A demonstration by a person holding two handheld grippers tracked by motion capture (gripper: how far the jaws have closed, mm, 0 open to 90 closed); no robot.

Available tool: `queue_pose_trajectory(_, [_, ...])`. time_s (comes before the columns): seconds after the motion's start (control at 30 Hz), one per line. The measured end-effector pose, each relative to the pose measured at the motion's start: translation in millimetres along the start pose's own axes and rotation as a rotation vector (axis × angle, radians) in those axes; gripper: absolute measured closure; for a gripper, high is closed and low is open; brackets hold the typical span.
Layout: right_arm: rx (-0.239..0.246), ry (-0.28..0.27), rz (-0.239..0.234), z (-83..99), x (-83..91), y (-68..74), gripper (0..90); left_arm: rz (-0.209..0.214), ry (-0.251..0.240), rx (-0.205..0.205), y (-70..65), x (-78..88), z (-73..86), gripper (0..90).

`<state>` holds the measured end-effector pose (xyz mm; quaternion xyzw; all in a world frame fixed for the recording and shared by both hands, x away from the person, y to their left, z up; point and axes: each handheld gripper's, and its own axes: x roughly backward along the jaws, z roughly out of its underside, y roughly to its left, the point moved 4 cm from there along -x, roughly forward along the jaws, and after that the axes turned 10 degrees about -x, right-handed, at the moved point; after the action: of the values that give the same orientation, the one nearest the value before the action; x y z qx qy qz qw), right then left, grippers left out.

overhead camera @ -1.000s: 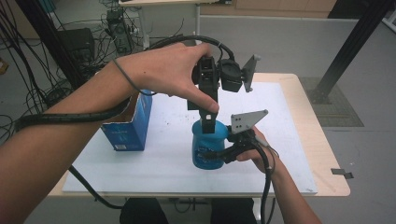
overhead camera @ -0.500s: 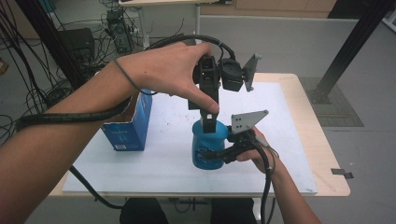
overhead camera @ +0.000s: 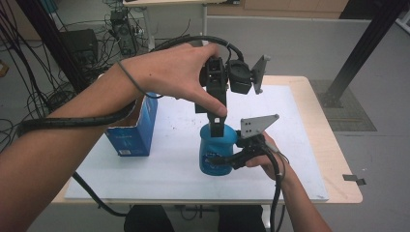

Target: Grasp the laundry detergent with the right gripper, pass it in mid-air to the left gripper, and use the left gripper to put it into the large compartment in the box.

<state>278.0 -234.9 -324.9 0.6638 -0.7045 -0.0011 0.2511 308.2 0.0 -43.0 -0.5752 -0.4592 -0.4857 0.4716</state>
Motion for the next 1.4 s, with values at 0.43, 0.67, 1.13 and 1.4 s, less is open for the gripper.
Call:
queue_pose_trajectory(0.43, [-0.001, -0.005, 0.002, 1.3, -0.6, -0.7, 44.5, -0.001, 0.001, -0.003, -0.8, -1.4, -1.4, 9.6])
queue_pose_trajectory(0.67, [-0.004, -0.004, 0.005, 1.2, 0.1, -0.1, 44.5, -0.001, 0.005, 0.000, -0.9, -1.9, -0.2, 9.6])
queue_pose_trajectory(1.13, [0.003, -0.003, 0.002, -1.9, -1.6, 0.0, 44.5, -0.005, 0.002, 0.004, -2.7, -0.7, 2.6, 9.6])
queue_pose_trajectory(1.4, [0.006, -0.005, 0.000, -4.3, -2.0, 1.1, 44.5, 0.001, 0.003, -0.003, -2.4, -7.1, 1.0, 9.6])
